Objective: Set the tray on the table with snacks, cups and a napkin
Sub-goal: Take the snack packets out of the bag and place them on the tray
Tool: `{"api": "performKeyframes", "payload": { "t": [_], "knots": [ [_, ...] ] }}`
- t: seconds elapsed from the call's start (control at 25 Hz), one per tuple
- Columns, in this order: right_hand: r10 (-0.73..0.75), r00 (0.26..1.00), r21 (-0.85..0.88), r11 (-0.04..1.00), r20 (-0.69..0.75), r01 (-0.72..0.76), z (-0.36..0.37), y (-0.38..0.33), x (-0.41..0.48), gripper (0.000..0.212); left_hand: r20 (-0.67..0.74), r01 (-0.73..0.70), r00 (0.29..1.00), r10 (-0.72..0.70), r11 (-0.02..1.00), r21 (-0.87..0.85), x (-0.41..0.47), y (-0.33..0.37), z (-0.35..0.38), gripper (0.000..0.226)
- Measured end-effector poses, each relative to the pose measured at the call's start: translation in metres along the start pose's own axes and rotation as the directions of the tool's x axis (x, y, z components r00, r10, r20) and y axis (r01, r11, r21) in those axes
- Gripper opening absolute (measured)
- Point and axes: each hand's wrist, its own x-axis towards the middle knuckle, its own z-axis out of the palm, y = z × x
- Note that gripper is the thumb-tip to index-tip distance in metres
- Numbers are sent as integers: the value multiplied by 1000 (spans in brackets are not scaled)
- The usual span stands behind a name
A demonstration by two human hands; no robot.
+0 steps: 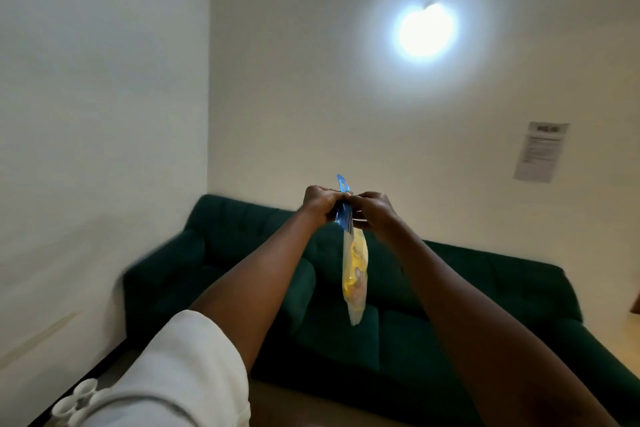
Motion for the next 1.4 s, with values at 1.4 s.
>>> {"api": "performKeyframes", "payload": {
  "t": [1.4],
  "knots": [
    [413, 880, -382, 793, -236, -475, -73, 142, 40, 29, 114, -91, 993, 41, 875, 476, 45, -94, 68, 9]
  ]
}}
